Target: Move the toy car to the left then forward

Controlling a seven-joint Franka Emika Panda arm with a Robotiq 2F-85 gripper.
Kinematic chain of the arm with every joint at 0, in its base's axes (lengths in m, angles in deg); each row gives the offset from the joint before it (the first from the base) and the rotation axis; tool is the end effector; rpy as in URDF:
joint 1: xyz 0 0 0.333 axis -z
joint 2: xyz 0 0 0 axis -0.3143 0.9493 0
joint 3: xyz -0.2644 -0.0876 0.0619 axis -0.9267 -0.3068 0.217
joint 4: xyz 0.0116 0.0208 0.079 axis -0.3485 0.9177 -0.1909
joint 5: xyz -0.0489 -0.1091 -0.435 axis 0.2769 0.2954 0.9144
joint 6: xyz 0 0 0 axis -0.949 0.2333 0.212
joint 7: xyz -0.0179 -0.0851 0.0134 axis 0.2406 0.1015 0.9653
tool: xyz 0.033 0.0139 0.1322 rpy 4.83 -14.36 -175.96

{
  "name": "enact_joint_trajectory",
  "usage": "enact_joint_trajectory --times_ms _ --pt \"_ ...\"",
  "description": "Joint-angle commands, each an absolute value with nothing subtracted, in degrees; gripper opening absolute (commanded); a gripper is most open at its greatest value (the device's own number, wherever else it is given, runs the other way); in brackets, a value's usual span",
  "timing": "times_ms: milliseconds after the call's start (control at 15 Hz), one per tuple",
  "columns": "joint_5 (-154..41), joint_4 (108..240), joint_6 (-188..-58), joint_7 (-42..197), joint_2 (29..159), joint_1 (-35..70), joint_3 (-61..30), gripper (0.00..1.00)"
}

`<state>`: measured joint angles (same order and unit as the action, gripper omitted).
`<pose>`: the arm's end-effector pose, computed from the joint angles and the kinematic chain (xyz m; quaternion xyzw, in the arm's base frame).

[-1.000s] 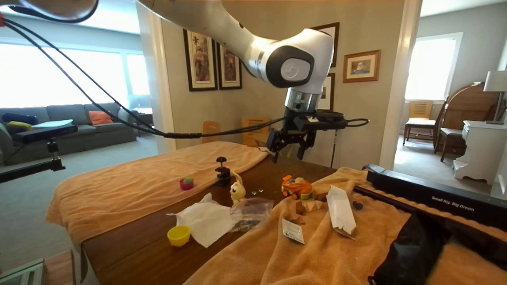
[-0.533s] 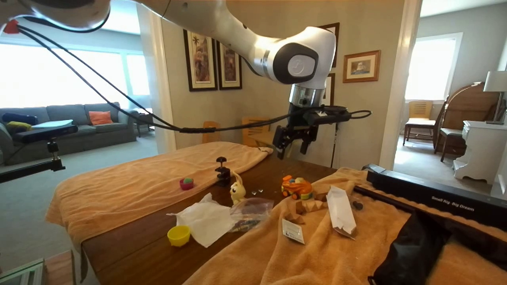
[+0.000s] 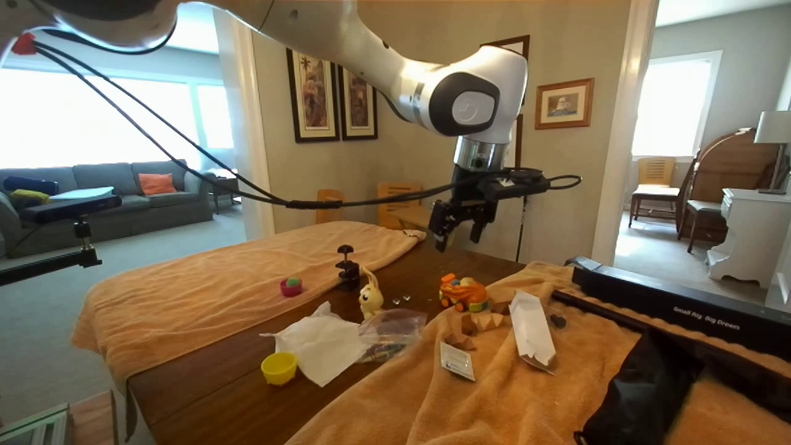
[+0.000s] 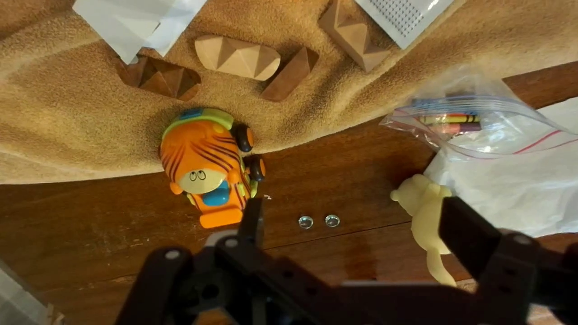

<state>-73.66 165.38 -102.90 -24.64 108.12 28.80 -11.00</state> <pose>0.7351 -0.1114 0.2923 -0.7553 -0.6458 -0.0900 0.0661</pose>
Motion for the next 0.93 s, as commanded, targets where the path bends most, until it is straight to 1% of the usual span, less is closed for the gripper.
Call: enact_joint_trajectory --times_ms 0,400,867 --pt "-72.4 157.8 -103.2 -28.9 114.6 29.6 -8.9 1.00" --pt "-70.9 147.5 -102.5 -32.7 124.1 28.1 -6.7 1.00" --pt "-68.2 139.0 -102.7 -36.4 131.6 27.4 -5.6 1.00"
